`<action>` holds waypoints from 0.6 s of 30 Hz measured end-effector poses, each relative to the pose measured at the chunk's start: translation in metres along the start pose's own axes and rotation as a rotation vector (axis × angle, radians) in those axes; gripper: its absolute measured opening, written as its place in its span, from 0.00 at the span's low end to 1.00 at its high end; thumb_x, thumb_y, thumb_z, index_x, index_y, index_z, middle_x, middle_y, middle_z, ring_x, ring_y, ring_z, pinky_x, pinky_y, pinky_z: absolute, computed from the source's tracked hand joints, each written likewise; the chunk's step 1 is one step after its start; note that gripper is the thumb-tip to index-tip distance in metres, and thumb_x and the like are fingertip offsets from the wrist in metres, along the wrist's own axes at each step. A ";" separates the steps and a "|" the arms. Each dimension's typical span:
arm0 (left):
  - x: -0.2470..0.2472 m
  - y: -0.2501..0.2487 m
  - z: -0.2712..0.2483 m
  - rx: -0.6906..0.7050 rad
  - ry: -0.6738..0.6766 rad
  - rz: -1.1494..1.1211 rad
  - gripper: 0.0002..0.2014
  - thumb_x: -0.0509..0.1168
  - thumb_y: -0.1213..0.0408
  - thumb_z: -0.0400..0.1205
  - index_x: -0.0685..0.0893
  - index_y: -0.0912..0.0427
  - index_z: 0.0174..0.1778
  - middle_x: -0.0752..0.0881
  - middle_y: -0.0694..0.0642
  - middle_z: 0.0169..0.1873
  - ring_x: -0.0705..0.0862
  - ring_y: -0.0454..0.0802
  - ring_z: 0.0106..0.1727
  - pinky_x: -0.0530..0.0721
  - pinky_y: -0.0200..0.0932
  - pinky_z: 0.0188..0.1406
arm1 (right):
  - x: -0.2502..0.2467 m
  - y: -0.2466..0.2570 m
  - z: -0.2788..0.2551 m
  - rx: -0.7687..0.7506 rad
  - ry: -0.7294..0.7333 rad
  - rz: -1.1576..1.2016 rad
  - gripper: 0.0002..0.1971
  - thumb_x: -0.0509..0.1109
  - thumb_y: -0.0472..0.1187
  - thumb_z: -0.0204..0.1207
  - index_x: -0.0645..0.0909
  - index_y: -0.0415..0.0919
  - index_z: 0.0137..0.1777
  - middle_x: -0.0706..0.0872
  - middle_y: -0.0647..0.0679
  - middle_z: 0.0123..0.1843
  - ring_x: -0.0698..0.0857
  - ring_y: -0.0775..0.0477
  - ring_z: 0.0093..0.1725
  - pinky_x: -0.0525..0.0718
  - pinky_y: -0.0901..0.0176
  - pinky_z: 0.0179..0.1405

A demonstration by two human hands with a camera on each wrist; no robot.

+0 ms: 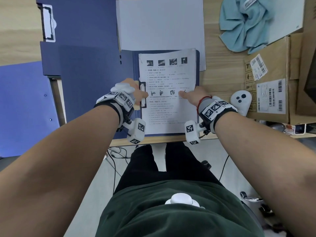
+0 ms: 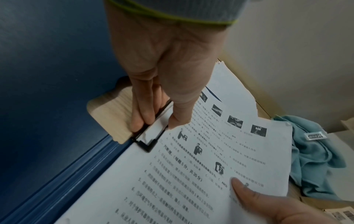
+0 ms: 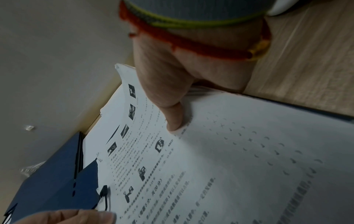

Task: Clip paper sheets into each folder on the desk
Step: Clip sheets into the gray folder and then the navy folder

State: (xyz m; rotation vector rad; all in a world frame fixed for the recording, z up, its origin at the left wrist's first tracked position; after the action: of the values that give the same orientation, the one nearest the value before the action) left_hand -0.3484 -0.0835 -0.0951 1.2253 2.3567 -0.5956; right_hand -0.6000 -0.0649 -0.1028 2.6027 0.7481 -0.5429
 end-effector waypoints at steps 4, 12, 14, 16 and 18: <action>0.000 -0.006 0.004 -0.015 -0.064 0.177 0.15 0.72 0.44 0.70 0.79 0.50 0.34 0.82 0.48 0.30 0.76 0.47 0.25 0.72 0.34 0.29 | 0.000 0.001 0.001 0.004 -0.005 -0.018 0.40 0.72 0.55 0.77 0.63 0.33 0.81 0.73 0.39 0.78 0.75 0.37 0.75 0.75 0.51 0.66; 0.001 -0.010 0.013 -0.026 0.018 0.292 0.20 0.70 0.38 0.69 0.87 0.53 0.35 0.86 0.47 0.26 0.78 0.46 0.21 0.74 0.34 0.25 | -0.004 0.004 0.001 -0.059 -0.029 -0.017 0.32 0.76 0.55 0.75 0.73 0.35 0.71 0.82 0.41 0.62 0.82 0.39 0.62 0.75 0.56 0.51; 0.001 -0.011 0.014 -0.025 0.031 0.323 0.22 0.70 0.35 0.68 0.89 0.53 0.37 0.87 0.47 0.27 0.79 0.46 0.22 0.73 0.35 0.24 | -0.006 -0.001 0.005 -0.072 -0.039 0.009 0.26 0.79 0.56 0.71 0.78 0.38 0.58 0.84 0.46 0.51 0.83 0.42 0.50 0.78 0.55 0.46; 0.000 -0.013 0.011 -0.030 0.018 0.327 0.23 0.70 0.34 0.68 0.88 0.53 0.37 0.87 0.48 0.28 0.79 0.46 0.22 0.72 0.36 0.24 | -0.012 -0.007 0.005 -0.068 -0.069 0.035 0.21 0.80 0.53 0.69 0.78 0.39 0.48 0.83 0.48 0.42 0.81 0.46 0.40 0.78 0.57 0.41; 0.000 -0.014 0.007 -0.032 0.017 0.331 0.23 0.70 0.34 0.70 0.85 0.54 0.37 0.84 0.49 0.28 0.78 0.47 0.23 0.71 0.37 0.24 | -0.020 -0.011 0.002 -0.069 -0.122 0.026 0.19 0.81 0.49 0.70 0.72 0.43 0.37 0.74 0.49 0.34 0.73 0.49 0.31 0.73 0.58 0.32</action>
State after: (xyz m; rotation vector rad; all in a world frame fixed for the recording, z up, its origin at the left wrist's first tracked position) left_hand -0.3591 -0.0950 -0.0978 1.5649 2.1009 -0.4363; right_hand -0.6222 -0.0656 -0.0985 2.4878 0.6797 -0.6501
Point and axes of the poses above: each hand's wrist, its own z-axis towards the middle knuckle, its own x-axis out of the palm, y = z × x, the point moved 3 cm from there along z, towards the middle knuckle
